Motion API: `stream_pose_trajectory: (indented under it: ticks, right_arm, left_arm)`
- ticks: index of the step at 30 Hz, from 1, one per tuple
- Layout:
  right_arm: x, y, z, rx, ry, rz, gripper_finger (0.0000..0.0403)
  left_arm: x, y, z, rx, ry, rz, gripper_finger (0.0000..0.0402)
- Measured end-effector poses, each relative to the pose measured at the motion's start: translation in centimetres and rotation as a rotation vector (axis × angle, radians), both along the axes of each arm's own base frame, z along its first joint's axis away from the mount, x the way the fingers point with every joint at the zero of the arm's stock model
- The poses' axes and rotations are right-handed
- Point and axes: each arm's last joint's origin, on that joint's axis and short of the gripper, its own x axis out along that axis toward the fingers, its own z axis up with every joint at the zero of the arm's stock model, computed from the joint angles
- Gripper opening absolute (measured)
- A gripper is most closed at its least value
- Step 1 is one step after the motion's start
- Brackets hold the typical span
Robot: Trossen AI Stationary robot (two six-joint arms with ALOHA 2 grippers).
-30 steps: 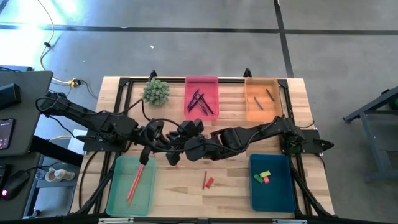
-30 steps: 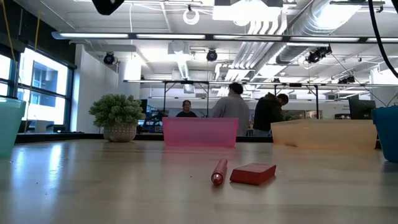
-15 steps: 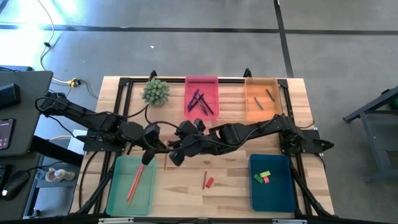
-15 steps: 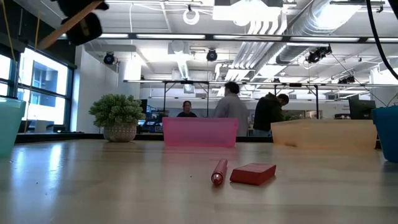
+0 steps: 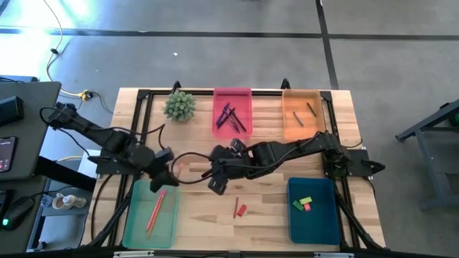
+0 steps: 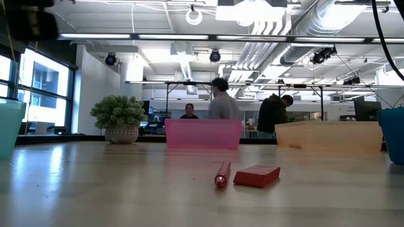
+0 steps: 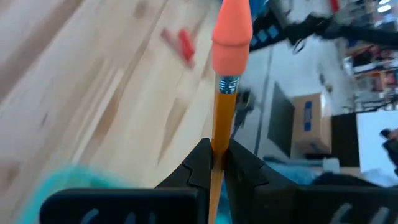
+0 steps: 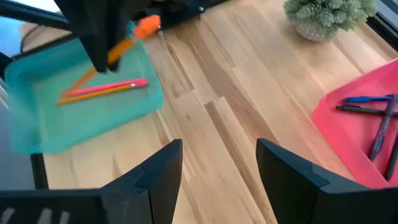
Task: Sort crayons/erasers/pens/pencils in bins
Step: Put the orange pencil into the green bin
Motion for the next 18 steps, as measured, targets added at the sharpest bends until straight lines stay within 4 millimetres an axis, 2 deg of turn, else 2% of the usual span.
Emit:
stream_pose_trajectory:
  ticks: [3, 12, 18]
  right_arm:
    - [0.0, 0.0, -0.9, -0.008, 0.036, 0.011, 0.0197]
    - [0.4, 0.8, -5.8, 0.05, 0.19, 0.074, 0.0197]
    - [0.4, 1.0, -8.4, 0.093, 0.256, 0.12, 0.0197]
  left_arm:
    - [-1.2, -0.6, -0.5, -0.036, 0.109, 0.001, 0.0013]
    - [-4.5, -3.0, -2.7, -0.025, 0.47, 0.018, 0.0012]
    - [-5.1, -4.4, -3.7, 0.004, 0.582, 0.077, 0.0012]
